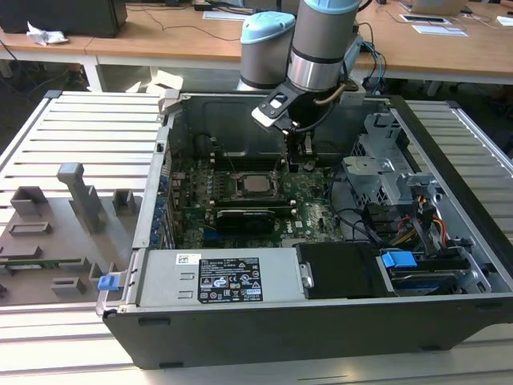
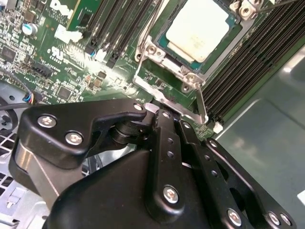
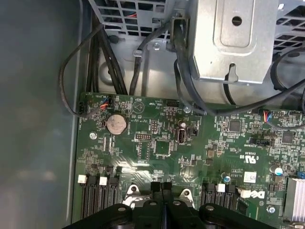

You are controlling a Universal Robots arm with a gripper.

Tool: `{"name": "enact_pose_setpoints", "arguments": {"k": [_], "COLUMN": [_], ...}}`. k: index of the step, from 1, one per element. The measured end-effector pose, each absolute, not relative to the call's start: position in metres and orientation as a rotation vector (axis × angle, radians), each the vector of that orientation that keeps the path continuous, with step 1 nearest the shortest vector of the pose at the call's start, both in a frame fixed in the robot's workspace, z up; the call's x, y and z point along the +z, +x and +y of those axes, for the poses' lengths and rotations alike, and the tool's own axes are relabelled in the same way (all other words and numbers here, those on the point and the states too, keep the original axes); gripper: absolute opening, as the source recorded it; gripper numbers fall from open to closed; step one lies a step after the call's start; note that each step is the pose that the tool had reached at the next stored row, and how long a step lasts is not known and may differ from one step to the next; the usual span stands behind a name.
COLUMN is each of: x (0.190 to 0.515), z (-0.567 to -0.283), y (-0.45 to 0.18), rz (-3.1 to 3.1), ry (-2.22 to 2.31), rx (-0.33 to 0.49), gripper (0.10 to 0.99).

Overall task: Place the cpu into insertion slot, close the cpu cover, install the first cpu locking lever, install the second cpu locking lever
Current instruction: 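Close the cpu cover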

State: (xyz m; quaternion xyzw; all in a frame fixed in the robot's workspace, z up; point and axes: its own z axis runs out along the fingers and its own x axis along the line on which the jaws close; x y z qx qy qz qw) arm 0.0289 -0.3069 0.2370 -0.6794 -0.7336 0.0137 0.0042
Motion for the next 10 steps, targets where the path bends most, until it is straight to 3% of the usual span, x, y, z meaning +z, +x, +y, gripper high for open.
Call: {"name": "enact_pose_setpoints", "arguments": {"k": [10], "x": [0.237], "z": [-0.307], "y": [0.014], "rz": [-2.299], "ry": [-2.129], "rx": [0.043], "gripper": [0.106]}}
